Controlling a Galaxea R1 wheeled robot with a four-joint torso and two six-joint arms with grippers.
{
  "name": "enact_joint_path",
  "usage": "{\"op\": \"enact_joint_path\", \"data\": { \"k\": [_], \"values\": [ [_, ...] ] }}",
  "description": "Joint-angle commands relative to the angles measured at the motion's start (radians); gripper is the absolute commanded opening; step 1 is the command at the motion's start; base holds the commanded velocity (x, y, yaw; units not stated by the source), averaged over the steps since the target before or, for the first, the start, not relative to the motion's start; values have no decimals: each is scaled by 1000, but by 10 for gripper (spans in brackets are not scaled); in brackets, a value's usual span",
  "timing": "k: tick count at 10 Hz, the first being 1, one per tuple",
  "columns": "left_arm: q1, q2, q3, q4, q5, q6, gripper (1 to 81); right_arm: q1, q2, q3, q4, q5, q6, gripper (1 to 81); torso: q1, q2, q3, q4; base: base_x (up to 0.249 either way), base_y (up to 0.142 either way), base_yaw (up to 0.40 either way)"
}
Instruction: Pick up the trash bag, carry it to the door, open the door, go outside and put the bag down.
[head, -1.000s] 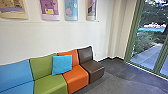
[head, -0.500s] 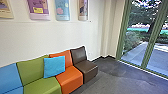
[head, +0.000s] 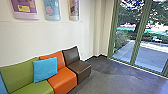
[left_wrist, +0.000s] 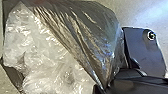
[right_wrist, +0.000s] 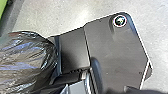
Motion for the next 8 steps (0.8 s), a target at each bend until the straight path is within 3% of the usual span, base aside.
{"op": "enact_joint_path", "data": {
  "k": [1,8],
  "values": [
    [-53,3,-3,2,53,8,10,57,3,2,3,-51,-4,811,0,0,0,0,0,0,-246],
    [-56,3,-3,2,53,8,10,60,4,2,3,-51,-2,811,0,0,0,0,0,0,-247]
  ]
}}
